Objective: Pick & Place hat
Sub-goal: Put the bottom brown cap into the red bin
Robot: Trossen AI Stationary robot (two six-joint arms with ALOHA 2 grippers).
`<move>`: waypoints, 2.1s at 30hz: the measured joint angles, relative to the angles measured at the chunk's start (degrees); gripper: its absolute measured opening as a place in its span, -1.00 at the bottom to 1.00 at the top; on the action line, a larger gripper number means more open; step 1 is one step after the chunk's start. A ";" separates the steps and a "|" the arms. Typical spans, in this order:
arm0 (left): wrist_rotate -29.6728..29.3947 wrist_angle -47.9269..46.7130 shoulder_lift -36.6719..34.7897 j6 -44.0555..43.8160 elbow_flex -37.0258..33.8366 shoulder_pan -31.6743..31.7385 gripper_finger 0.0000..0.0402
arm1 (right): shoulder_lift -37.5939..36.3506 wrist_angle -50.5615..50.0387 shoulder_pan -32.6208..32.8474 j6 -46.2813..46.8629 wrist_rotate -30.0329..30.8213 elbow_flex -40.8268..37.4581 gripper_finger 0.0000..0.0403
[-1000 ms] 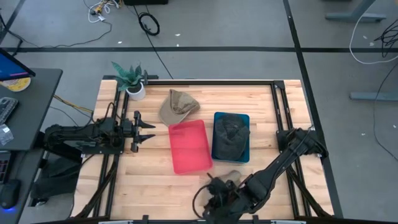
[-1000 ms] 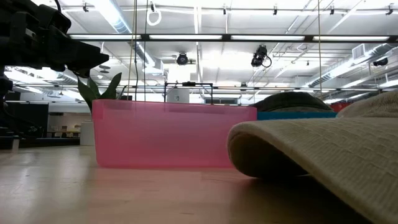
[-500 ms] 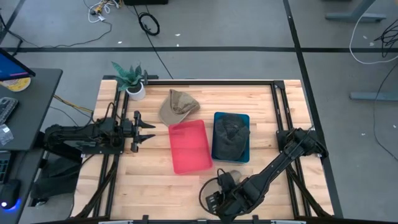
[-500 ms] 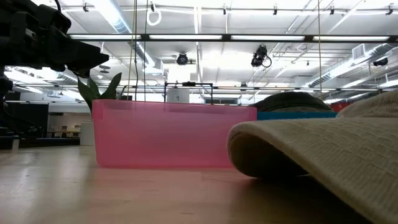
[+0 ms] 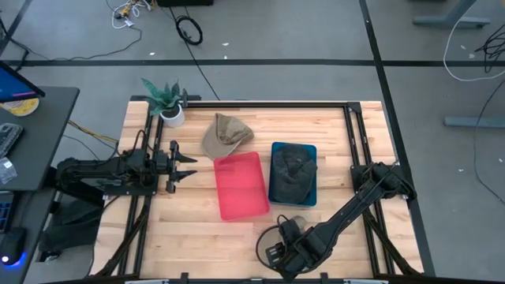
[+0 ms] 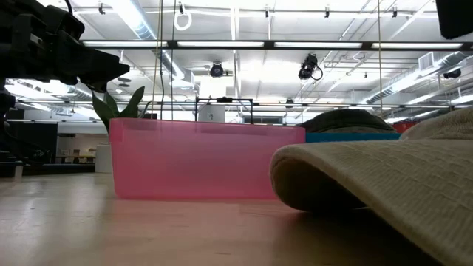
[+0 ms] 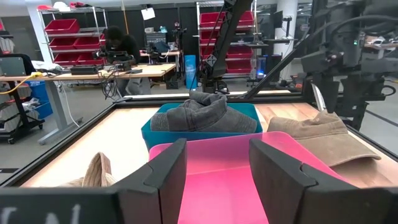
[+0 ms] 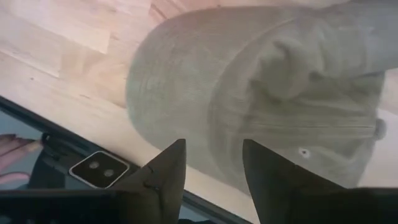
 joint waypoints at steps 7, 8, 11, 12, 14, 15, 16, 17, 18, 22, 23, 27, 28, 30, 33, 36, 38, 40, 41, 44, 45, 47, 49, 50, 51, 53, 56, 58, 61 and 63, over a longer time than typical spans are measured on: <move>0.00 0.00 0.00 0.00 0.00 0.00 -0.12 | 0.00 6.09 -0.16 -0.22 0.02 -5.40 -0.19; 0.00 0.00 -0.01 -0.01 0.00 0.01 -0.12 | -0.02 7.89 -0.20 -0.19 0.00 -6.76 -0.19; 0.00 0.00 0.00 0.00 0.00 0.00 -0.12 | 0.00 12.74 -0.41 -0.05 -1.52 -10.94 -0.19; 0.00 0.00 0.00 0.01 0.00 0.00 -0.12 | -0.02 14.88 -0.52 -0.31 -2.31 -12.15 -0.19; 0.00 0.00 0.00 0.00 0.00 0.01 -0.12 | -0.17 19.09 -0.71 -1.60 -3.77 -14.33 -0.19; 0.00 0.00 -0.01 0.00 0.00 0.01 -0.12 | -0.24 21.23 -0.77 -2.63 -4.22 -15.35 -0.19; 0.00 0.00 -0.01 0.01 0.00 0.01 -0.12 | -0.24 23.30 -0.79 -3.84 -4.51 -16.28 -0.19; 0.00 0.02 0.00 0.01 0.00 0.01 -0.12 | -0.24 25.19 -0.79 -5.24 -4.52 -16.97 -0.19; 0.00 0.02 0.00 0.01 0.00 0.01 -0.12 | -0.24 27.02 -0.81 -6.50 -4.50 -17.51 -0.19; 0.00 0.02 -0.01 0.01 0.00 0.01 -0.12 | -0.24 33.08 -0.79 -11.97 -4.15 -19.36 -0.19; 0.00 0.02 0.01 0.01 0.00 0.00 -0.12 | -0.23 34.05 -0.79 -12.09 -3.46 -19.63 -0.19; 0.00 0.02 0.01 0.00 0.00 0.01 -0.12 | -0.15 35.01 -0.79 -12.08 -1.19 -19.88 -0.19; 0.00 0.02 0.01 0.01 0.00 0.00 -0.12 | -0.13 35.02 -0.79 -12.08 -0.90 -19.88 -0.19; 0.00 0.02 0.00 0.01 0.00 0.01 -0.12 | -0.11 35.01 -0.82 -12.09 -0.90 -19.88 -0.19; 0.00 0.02 -0.01 -0.01 0.00 0.01 -0.12 | -0.11 34.94 -0.81 -12.09 -0.88 -19.88 -0.19; 0.00 0.01 -0.01 0.01 0.00 0.00 -0.12 | -0.11 34.76 -0.81 -12.29 -0.88 -19.88 -0.19; 0.00 0.02 -0.01 -0.01 0.00 0.01 -0.12 | -0.09 34.36 -0.81 -12.55 -0.83 -19.88 -0.19; 0.00 0.01 -0.01 0.01 0.00 0.01 -0.12 | -0.08 34.03 -0.81 -12.55 -0.83 -19.88 -0.19; 0.00 0.02 0.00 0.01 0.00 0.01 -0.12 | -0.07 33.87 -0.81 -12.55 -0.81 -19.88 -0.19; 0.00 0.02 -0.01 -0.01 0.00 0.01 -0.12 | -0.07 33.71 -0.81 -13.61 -0.81 -19.88 -0.19; 0.00 0.02 -0.01 0.01 0.00 -0.01 -0.12 | -0.07 33.68 -0.82 -13.73 -0.79 -19.88 -0.19; 0.00 0.01 0.00 0.00 0.00 0.01 -0.12 | -0.07 33.65 -0.85 -13.77 -0.79 -19.88 -0.19; 0.00 0.02 0.00 -0.01 0.00 0.00 -0.12 | -0.04 33.62 -0.92 -13.79 -0.81 -19.88 -0.19; 0.00 0.02 0.00 0.01 0.00 0.00 -0.12 | -0.04 33.62 -0.94 -13.79 -0.88 -19.88 -0.19; 0.00 0.02 0.00 0.01 0.00 0.01 -0.12 | -0.03 33.66 -0.96 -13.81 -0.94 -19.88 -0.19; 0.00 0.01 0.01 0.00 -0.01 0.01 -0.12 | -0.02 34.14 -0.96 -13.82 -0.94 -19.93 -0.20; -0.01 0.02 0.01 -0.01 0.00 0.01 -0.12 | -0.02 35.11 -1.04 -14.41 -1.25 -19.93 -0.28; 0.00 0.00 -0.01 0.01 -0.02 0.01 -0.12 | -0.02 35.82 -1.18 -16.00 -2.23 -19.95 -0.41; 0.00 0.02 0.00 0.01 0.00 0.01 -0.12 | -0.02 36.64 -1.18 -18.86 -2.76 -19.95 -0.71; 0.00 0.02 0.00 0.00 0.00 0.01 -0.12 | -0.02 36.81 -1.18 -20.85 -2.68 -19.94 -0.90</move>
